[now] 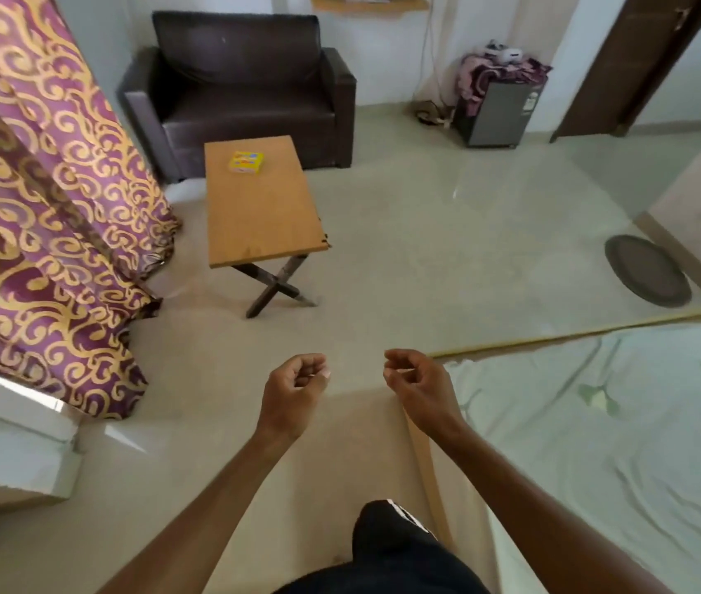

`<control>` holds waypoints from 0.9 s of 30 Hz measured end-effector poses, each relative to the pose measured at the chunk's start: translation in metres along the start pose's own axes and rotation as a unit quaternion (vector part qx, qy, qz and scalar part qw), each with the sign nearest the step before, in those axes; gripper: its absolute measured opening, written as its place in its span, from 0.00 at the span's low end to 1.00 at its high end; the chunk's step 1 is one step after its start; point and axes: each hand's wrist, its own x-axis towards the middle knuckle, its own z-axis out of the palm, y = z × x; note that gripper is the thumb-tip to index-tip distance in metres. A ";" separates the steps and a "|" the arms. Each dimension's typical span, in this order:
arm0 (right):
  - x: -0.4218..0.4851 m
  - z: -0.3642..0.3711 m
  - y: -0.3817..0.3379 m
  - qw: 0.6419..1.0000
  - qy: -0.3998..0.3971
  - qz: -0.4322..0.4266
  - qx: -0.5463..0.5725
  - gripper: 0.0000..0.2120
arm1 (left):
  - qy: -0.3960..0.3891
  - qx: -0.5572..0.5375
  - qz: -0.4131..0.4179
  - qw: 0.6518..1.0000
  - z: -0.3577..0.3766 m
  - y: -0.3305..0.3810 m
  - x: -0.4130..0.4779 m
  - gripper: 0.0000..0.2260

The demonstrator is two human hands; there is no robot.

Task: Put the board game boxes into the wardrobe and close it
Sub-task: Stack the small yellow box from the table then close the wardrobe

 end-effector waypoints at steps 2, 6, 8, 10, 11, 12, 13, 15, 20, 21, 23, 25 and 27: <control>0.052 0.019 -0.011 1.000 -0.022 -0.006 -0.003 0.11 | 0.020 0.001 -0.002 1.000 -0.011 0.003 0.049 0.09; 0.168 0.058 -0.031 0.998 -0.047 -0.031 -0.014 0.12 | 0.050 0.015 -0.007 0.999 -0.031 0.006 0.157 0.10; 0.228 0.077 -0.040 0.997 -0.060 -0.042 -0.014 0.12 | 0.061 0.018 -0.008 0.998 -0.039 0.008 0.214 0.09; 0.285 0.092 -0.053 0.996 -0.076 -0.040 -0.021 0.13 | 0.078 0.021 -0.023 0.996 -0.046 0.015 0.266 0.08; 0.315 0.100 -0.062 0.996 -0.083 -0.038 -0.021 0.13 | 0.087 0.018 -0.028 0.996 -0.051 0.021 0.294 0.08; 0.337 0.107 -0.071 0.995 -0.086 -0.041 -0.027 0.13 | 0.091 0.020 -0.029 0.995 -0.055 0.027 0.315 0.07; 0.369 0.115 -0.081 0.994 -0.095 -0.048 -0.031 0.13 | 0.095 0.021 -0.026 0.995 -0.060 0.033 0.345 0.07; 0.418 0.128 -0.097 0.993 -0.105 -0.049 -0.034 0.13 | 0.104 0.019 -0.021 0.994 -0.068 0.044 0.393 0.07; 0.532 0.159 -0.129 0.990 -0.128 -0.049 -0.043 0.12 | 0.121 -0.006 -0.025 0.992 -0.078 0.061 0.509 0.08; 0.567 0.168 -0.133 0.989 -0.135 -0.047 -0.044 0.11 | 0.124 -0.014 -0.028 0.992 -0.079 0.062 0.544 0.09; 0.624 0.184 -0.139 0.987 -0.145 -0.043 -0.051 0.11 | 0.132 -0.010 -0.034 0.991 -0.080 0.062 0.601 0.09; 0.674 0.199 -0.143 0.984 -0.159 -0.040 -0.067 0.11 | 0.143 -0.006 -0.041 0.989 -0.081 0.058 0.651 0.08; 0.733 0.216 -0.152 0.978 -0.177 -0.041 -0.099 0.10 | 0.151 -0.004 -0.053 0.987 -0.084 0.057 0.709 0.08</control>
